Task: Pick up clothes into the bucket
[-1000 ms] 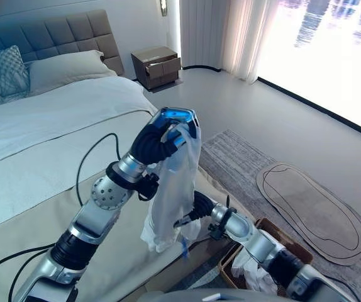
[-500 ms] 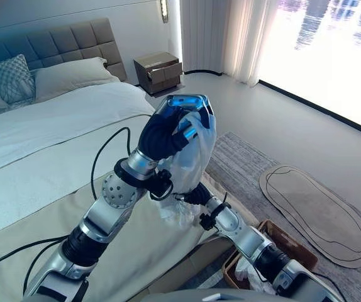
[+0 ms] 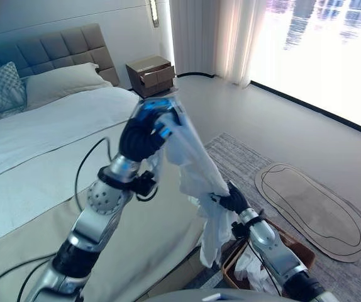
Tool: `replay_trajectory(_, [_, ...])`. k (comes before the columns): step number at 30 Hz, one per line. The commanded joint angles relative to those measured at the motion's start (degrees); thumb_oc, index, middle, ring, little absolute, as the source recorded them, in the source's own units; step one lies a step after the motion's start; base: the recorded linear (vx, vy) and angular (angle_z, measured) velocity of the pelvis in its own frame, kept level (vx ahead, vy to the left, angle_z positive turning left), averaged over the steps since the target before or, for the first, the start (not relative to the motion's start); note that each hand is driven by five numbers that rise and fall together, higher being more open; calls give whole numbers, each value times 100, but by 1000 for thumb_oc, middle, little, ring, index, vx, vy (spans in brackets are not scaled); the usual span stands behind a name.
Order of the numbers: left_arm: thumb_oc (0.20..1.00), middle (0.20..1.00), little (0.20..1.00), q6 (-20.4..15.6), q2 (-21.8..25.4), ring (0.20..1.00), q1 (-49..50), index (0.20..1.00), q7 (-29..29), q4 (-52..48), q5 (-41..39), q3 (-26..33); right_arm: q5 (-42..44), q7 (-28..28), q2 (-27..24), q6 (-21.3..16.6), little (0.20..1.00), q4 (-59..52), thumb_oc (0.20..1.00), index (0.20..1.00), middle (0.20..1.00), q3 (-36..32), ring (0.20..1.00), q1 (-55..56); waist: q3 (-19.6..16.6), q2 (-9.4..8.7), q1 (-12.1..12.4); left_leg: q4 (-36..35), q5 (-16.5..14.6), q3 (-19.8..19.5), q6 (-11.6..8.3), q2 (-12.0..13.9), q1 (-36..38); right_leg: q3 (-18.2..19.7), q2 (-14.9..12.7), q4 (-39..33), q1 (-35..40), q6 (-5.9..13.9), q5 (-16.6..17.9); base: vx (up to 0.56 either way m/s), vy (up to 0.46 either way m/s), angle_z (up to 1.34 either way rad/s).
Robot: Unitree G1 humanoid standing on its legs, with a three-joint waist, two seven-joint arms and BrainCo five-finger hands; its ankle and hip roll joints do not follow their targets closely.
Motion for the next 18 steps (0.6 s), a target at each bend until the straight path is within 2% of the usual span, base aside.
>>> replay_trajectory(1, [200,200,200,-240,297,200,535,200,145,330,485,823,930,197,-324,153,200,-1473,200,200,200,-345,200,656,136,-377,29,334,-548,68,32,79,93,171,-316,-600,-311,285,1133,22,-8,-10])
replay_trajectory(2, [200,200,200,-309,308,200,753,200,114,529,577,867,870,233,-450,92,200,-1610,200,200,200,-629,200,828,131,-377,18,337,-559,71,31,80,100,172,-317,-604,-299,288,1126,51,-11,-12])
replay_trajectory(3, [740,740,740,-350,289,740,934,740,84,734,568,866,727,131,-452,-2,200,-1678,200,200,200,-798,200,897,132,-375,4,338,-563,79,33,81,100,173,-316,-602,-297,288,1121,22,-8,-8])
replay_trajectory(4, [1000,1000,1000,-356,256,1000,1212,1000,97,1132,771,841,349,-134,-431,-166,200,-1616,200,200,200,-1092,200,932,156,-359,-29,346,-566,81,42,81,85,195,-311,-597,-313,286,1126,14,-7,-8])
replay_trajectory(9, [1000,1000,1000,-440,195,1000,1766,1000,-63,1553,677,945,-201,-432,-464,-362,200,-1990,200,200,200,-1612,200,1222,202,-336,-98,355,-583,127,56,99,63,255,-296,-586,-403,296,1129,-1,-2,-7])
replay_trajectory(18, [1000,1000,1000,-393,25,1000,2309,1000,-44,2126,752,1245,-147,-757,-392,-508,200,-1867,200,200,200,-2274,200,1352,276,-323,-145,329,-565,163,63,111,-4,290,-273,-622,-481,310,1142,0,-5,-5])
